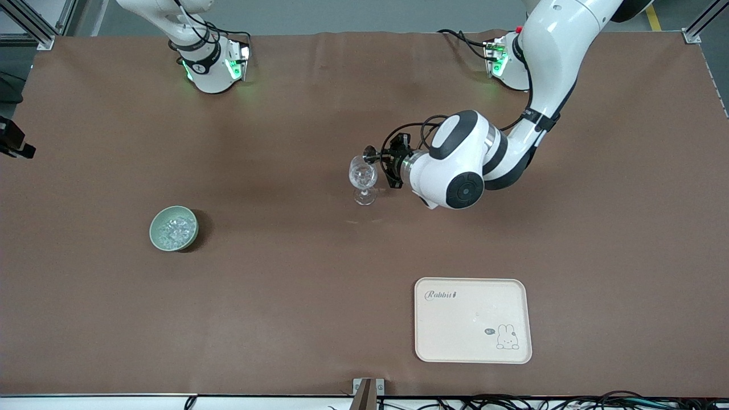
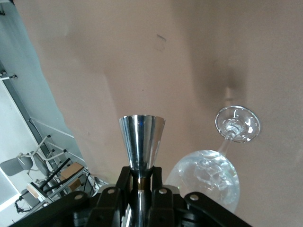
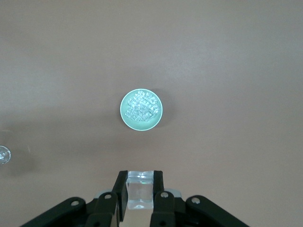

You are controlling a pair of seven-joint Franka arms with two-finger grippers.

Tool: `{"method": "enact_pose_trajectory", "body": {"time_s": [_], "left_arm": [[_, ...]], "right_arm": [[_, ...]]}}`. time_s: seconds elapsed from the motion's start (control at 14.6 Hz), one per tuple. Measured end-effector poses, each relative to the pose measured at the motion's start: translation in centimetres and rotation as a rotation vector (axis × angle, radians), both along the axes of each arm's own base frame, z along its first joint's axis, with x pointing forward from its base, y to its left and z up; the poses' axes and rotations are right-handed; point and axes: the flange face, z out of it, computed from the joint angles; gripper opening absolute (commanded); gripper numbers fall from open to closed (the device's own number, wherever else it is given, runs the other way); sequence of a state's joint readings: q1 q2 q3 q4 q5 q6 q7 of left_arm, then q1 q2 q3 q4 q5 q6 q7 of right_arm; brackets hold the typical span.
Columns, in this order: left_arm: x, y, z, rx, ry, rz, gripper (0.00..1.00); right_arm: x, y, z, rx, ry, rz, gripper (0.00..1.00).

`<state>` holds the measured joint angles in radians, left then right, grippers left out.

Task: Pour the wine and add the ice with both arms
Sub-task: 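Tilt the jigger with the left gripper to pour into the wine glass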

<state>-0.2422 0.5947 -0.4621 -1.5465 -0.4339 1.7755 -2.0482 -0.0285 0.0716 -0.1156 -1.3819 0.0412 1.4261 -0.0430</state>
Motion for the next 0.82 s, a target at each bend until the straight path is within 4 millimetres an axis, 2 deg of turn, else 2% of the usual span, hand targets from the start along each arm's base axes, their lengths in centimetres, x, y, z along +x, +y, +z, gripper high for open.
{"method": "enact_pose_trajectory", "body": {"time_s": [0.41,0.82], "left_arm": [[0.0,-0.2,0.3,0.053,0.030,0.070,0.01],[-0.9,-1.0,0.0,0.095,0.066,0.087,0.01]], "right_arm": [[0.0,0.0,0.0,0.000,0.000,0.000,0.01],[0.0,0.0,0.0,0.000,0.000,0.000,0.01]]}}
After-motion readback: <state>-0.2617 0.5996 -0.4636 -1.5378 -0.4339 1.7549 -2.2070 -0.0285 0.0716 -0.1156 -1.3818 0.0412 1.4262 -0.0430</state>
